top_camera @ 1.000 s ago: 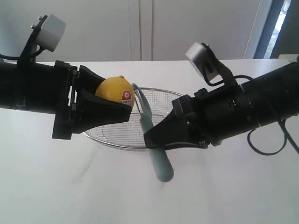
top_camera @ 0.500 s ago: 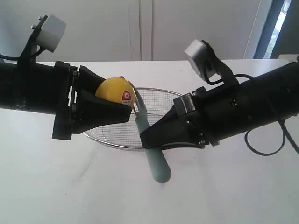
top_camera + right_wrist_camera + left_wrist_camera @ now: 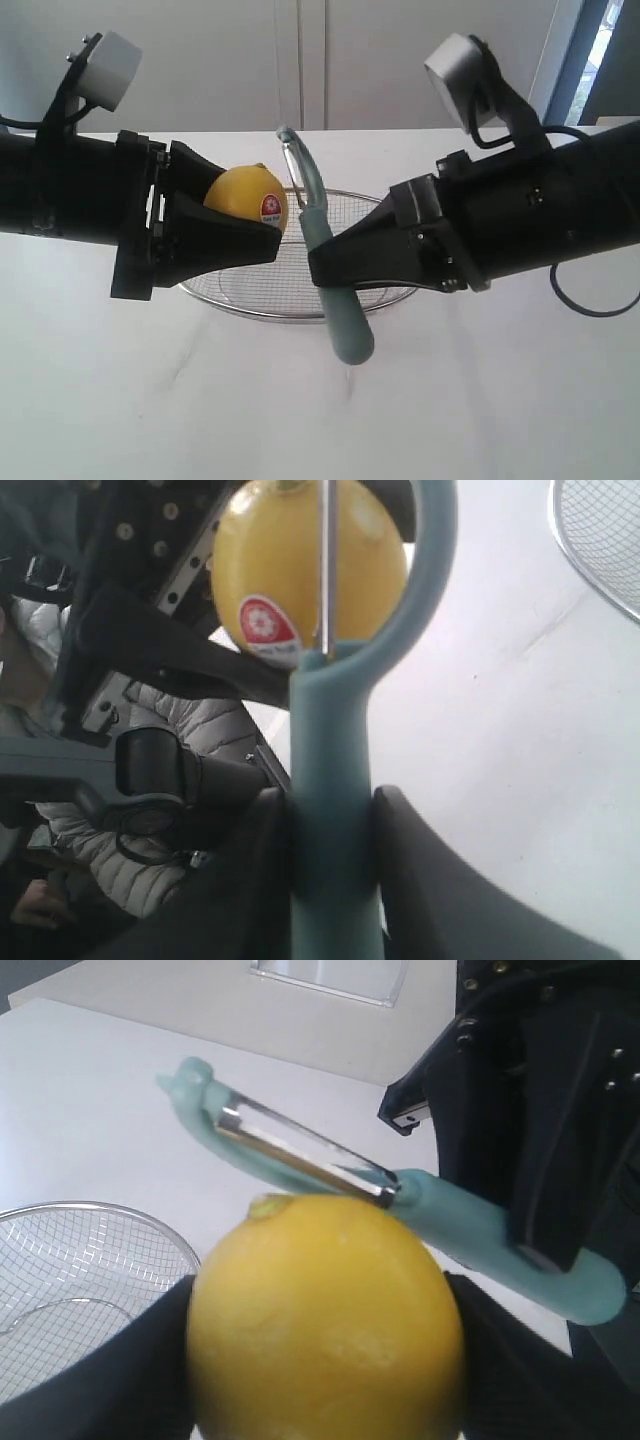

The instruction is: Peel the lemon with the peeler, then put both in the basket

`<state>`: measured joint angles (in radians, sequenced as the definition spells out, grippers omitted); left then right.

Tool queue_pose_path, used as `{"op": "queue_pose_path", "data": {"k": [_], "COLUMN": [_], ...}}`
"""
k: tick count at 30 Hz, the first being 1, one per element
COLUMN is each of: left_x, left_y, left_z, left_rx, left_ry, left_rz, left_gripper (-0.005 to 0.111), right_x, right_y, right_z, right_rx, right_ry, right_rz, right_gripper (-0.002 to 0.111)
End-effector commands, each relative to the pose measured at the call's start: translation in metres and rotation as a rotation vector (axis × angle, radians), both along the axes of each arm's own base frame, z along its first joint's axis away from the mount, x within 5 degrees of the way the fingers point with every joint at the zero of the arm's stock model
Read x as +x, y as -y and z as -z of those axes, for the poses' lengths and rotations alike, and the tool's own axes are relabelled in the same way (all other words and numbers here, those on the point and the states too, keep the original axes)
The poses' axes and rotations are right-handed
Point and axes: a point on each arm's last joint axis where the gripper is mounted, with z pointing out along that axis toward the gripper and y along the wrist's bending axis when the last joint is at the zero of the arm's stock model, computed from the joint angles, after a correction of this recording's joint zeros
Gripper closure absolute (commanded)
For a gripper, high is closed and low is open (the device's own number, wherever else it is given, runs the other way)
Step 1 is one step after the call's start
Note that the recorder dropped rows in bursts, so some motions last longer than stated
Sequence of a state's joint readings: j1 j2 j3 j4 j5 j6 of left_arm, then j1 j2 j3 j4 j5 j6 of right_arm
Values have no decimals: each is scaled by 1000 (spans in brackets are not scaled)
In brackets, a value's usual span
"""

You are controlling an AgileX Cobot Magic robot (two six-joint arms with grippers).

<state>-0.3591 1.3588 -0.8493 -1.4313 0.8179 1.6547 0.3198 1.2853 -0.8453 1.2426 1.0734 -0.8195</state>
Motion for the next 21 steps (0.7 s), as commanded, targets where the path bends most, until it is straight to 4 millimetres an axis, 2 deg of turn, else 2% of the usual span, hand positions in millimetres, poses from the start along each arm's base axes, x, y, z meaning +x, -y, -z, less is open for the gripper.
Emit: {"op": "queue_pose_path", "data": {"k": [1,11,21], "left_x": [-2,-2,-2], "left_y": [1,1,1], "left_z": [-4,-4,-4], "left_rx": [-31,-31,-32], "left_ry": [-9,-9,-9], "left_rz": [13,13,13], "left_gripper": [107,107,107], "right_x": [3,15,12], "right_y": [3,-3,-4], "right_z": [0,27,26], "right_rx": [-35,-76,-48], "right_ry": [11,-128,-111], "right_rz": [51,10,-49], "right_gripper": [108,108,108]}}
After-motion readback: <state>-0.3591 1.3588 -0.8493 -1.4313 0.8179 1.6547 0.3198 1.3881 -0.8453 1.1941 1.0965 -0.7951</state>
